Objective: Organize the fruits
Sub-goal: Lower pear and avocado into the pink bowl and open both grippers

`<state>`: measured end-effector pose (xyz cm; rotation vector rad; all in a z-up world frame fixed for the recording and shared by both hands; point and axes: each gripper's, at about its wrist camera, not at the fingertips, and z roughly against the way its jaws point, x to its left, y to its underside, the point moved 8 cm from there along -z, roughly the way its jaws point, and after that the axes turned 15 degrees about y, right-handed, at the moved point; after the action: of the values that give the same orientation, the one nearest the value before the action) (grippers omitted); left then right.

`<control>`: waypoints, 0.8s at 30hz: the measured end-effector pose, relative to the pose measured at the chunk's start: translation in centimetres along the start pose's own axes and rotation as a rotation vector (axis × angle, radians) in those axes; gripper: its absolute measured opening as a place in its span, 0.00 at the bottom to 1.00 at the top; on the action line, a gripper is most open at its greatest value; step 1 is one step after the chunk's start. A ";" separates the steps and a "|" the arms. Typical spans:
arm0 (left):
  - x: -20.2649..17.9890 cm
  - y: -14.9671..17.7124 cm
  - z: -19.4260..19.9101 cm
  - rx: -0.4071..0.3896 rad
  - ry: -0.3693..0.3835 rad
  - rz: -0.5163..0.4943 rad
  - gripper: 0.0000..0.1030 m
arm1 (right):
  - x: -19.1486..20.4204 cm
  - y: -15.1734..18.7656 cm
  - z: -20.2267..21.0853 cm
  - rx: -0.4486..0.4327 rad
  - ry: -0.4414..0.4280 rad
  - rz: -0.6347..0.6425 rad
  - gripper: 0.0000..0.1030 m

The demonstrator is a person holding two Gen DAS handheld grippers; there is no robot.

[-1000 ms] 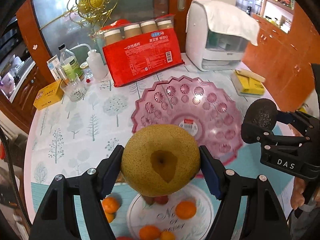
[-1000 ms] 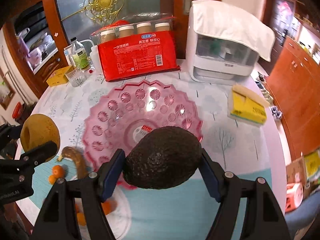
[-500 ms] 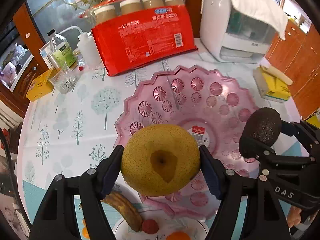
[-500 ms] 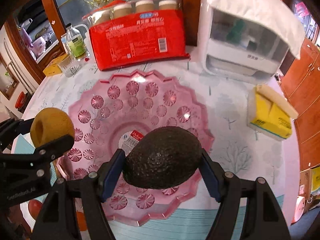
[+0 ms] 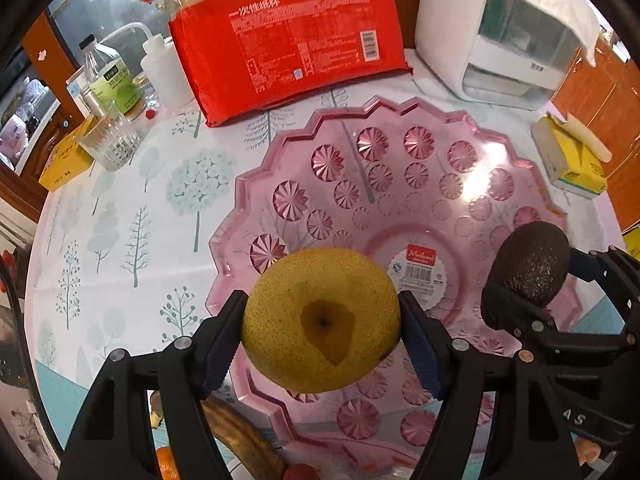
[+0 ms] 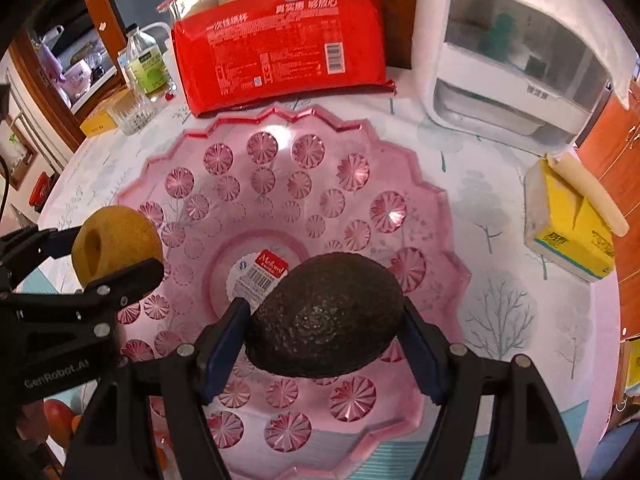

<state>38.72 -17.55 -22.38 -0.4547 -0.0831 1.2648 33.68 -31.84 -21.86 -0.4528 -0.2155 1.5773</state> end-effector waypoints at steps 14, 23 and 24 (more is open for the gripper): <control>-0.3 -0.5 -1.9 0.038 0.043 0.016 0.80 | 1.1 0.4 -0.1 -0.049 0.004 0.070 0.72; -0.8 -1.3 0.3 -0.022 0.084 0.017 0.93 | 0.7 0.5 0.0 -0.052 0.000 0.052 0.72; -0.9 -1.3 0.5 -0.027 0.087 0.019 0.93 | 0.6 0.5 0.0 -0.051 -0.002 0.045 0.72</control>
<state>39.43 -18.52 -21.26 -0.5345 -0.0221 1.2623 33.23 -31.27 -22.10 -0.4985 -0.2492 1.6198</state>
